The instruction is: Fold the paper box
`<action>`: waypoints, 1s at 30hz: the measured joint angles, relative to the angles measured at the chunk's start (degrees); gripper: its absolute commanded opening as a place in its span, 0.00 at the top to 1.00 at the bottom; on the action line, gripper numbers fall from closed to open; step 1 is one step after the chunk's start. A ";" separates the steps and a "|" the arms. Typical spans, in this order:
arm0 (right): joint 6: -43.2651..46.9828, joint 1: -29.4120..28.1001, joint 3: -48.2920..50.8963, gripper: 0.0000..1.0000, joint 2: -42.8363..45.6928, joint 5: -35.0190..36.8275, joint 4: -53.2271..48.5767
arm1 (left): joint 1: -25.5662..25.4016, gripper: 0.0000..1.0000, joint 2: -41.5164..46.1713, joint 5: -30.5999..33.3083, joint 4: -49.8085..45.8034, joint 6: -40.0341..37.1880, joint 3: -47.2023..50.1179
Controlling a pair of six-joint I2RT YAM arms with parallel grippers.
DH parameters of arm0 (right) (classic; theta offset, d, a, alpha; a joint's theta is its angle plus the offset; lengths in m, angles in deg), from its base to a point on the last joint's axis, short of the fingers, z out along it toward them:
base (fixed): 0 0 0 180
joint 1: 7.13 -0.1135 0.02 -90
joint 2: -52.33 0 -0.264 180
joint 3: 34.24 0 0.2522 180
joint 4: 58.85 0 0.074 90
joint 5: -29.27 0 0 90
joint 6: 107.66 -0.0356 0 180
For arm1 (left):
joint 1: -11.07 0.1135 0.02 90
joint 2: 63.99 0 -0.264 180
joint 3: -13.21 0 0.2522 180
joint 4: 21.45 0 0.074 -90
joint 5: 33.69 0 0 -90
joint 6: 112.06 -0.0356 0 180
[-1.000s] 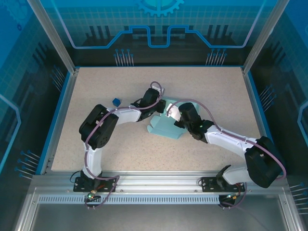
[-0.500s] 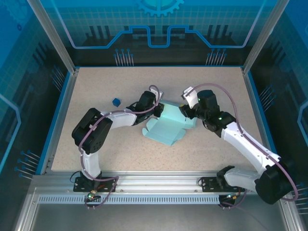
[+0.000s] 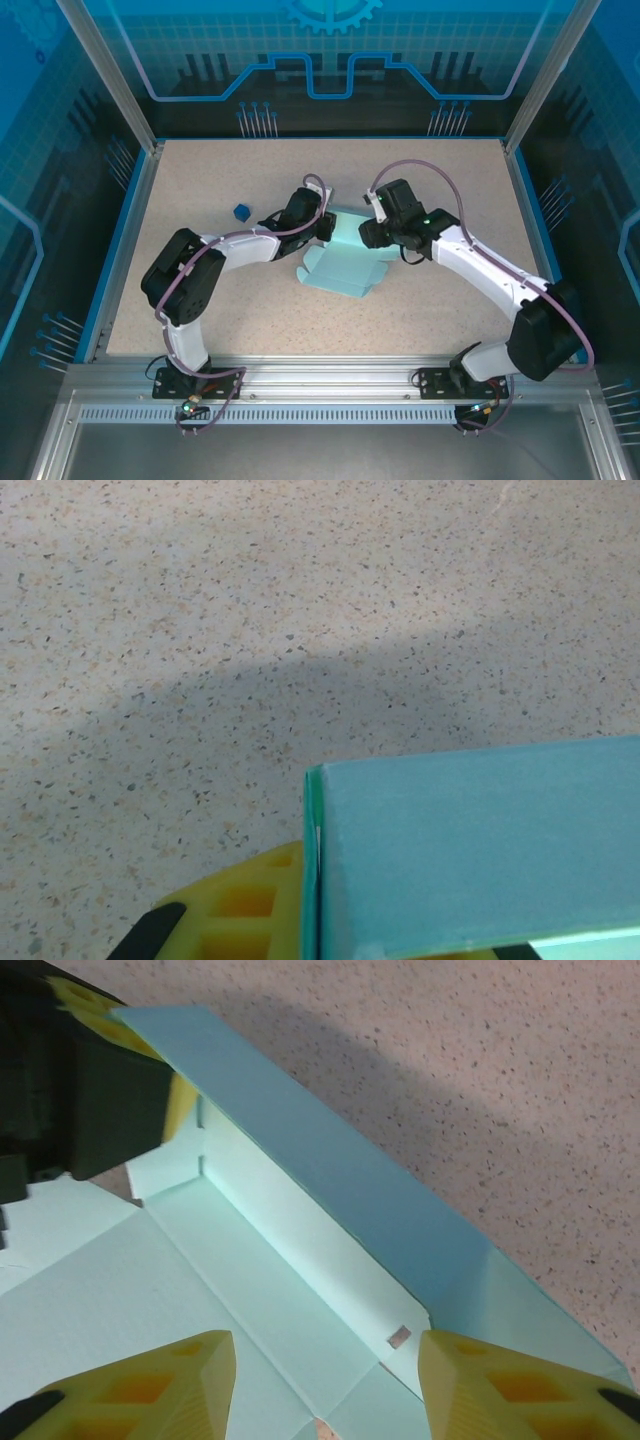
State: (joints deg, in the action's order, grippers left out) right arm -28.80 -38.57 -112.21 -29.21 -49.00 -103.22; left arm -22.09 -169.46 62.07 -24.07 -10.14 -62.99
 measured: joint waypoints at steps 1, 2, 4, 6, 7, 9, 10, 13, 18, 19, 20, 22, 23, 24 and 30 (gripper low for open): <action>-0.17 -0.09 -0.09 0.48 -0.26 0.35 -0.07 | 0.00 0.97 0.00 0.04 -0.22 0.00 0.02; -0.48 -0.17 -0.15 0.48 -0.48 0.72 -0.17 | 0.00 0.97 0.00 0.15 -0.46 0.00 0.04; -0.83 -0.24 -0.33 0.48 -0.85 1.18 -0.28 | 0.00 0.97 0.00 0.46 -0.63 0.00 0.04; -1.40 -0.31 -0.59 0.49 -1.62 1.53 -0.33 | 0.00 0.97 0.00 0.70 -0.63 0.00 0.04; -1.60 -0.39 -0.79 0.49 -2.08 1.70 -0.39 | 0.00 0.97 0.00 0.76 -0.66 0.00 0.04; -2.21 -0.39 -1.16 0.49 -3.13 2.34 -0.39 | 0.00 0.97 0.00 0.98 -0.94 -0.02 0.04; -2.34 -0.39 -1.18 0.49 -3.39 2.69 -0.35 | 0.00 0.97 0.00 1.11 -1.05 -0.02 0.04; -2.36 -0.39 -1.18 0.49 -3.61 3.02 -0.35 | 0.00 0.97 0.00 1.14 -1.55 -0.02 0.07; -1.92 -0.46 -1.09 0.49 -1.70 1.25 0.17 | 0.00 0.97 0.00 1.18 -1.70 0.00 0.09; -1.92 -0.46 -1.05 0.49 -0.90 1.14 0.24 | 0.00 0.97 0.02 1.16 -1.68 0.00 0.09; -1.92 -0.44 -1.05 0.49 0.17 1.16 0.24 | 0.00 0.97 0.07 1.11 -1.68 0.00 0.09; -1.92 -0.39 -1.05 0.49 1.75 1.33 0.24 | 0.00 0.97 0.11 1.11 -1.66 0.00 0.09; -1.92 -0.39 -1.05 0.49 2.23 1.42 0.22 | 0.00 0.97 0.13 1.11 -1.66 0.00 0.09; -1.92 -0.37 -1.05 0.49 2.36 1.64 0.20 | 0.00 0.97 0.13 1.11 -1.66 0.00 0.09; -2.12 -0.33 -1.18 0.50 0.07 2.82 -0.55 | 0.00 0.97 0.20 1.11 -1.66 0.00 0.09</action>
State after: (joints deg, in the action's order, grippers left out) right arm -30.92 -38.90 -113.39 -29.14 -46.18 -103.77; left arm -22.09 -169.26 63.18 -25.73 -10.14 -62.90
